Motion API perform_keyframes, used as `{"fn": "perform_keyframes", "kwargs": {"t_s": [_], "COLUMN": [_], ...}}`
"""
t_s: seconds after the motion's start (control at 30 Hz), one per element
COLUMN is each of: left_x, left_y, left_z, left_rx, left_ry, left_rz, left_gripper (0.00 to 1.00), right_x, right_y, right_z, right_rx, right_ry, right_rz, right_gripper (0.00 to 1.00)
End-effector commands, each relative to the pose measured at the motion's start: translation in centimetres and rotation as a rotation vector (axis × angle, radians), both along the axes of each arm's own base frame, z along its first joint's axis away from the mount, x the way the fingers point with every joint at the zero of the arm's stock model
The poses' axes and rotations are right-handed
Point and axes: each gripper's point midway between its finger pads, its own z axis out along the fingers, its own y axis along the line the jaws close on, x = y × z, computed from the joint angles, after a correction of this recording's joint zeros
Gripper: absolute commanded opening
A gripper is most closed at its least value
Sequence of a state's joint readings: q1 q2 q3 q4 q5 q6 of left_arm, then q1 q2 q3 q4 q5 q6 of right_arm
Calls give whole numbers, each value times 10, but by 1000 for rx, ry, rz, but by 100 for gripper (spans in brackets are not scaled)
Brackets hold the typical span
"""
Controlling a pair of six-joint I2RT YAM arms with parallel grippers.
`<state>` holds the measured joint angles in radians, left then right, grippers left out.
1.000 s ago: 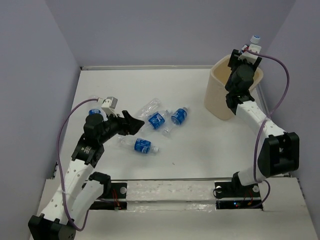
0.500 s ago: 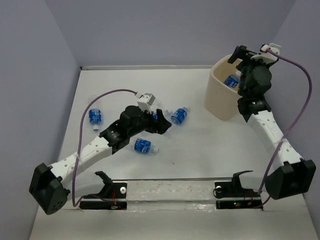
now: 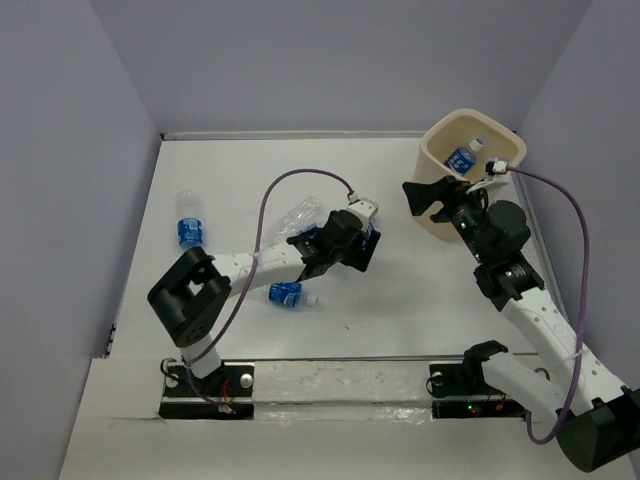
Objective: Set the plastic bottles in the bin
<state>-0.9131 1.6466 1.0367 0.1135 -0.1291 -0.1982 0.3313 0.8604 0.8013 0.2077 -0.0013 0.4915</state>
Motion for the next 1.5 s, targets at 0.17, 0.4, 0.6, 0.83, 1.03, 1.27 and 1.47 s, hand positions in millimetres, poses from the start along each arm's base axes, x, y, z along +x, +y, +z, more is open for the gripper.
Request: {"fn": "perform_keyframes", "kwargs": {"t_s": [0.17, 0.4, 0.6, 0.83, 1.03, 1.27, 1.47], "left_x": [29, 28, 20, 5, -25, -66, -91], "left_y": [-6, -1, -6, -12, -20, -37, -50], "left_z": [-1, -36, -50, -37, 10, 59, 81], "left_rx": [96, 153, 175, 124, -109, -320, -418], "left_ry": [-80, -46, -46, -72, -79, -141, -151], "left_rz": [89, 108, 92, 83, 33, -107, -214], "left_gripper": [86, 86, 73, 47, 43, 43, 43], "right_x": [-37, -42, -45, -49, -49, -47, -50], "right_y": [10, 12, 13, 8, 16, 37, 64], "right_z": [-43, -84, -109, -139, -148, -149, -145], "right_rx": [-35, -66, -68, -84, -40, 62, 73], "right_ry": [95, 185, 250, 352, 426, 429, 416], "right_rz": [105, 128, 134, 114, 141, 231, 396], "right_gripper": [99, 99, 100, 100, 100, 100, 100]}}
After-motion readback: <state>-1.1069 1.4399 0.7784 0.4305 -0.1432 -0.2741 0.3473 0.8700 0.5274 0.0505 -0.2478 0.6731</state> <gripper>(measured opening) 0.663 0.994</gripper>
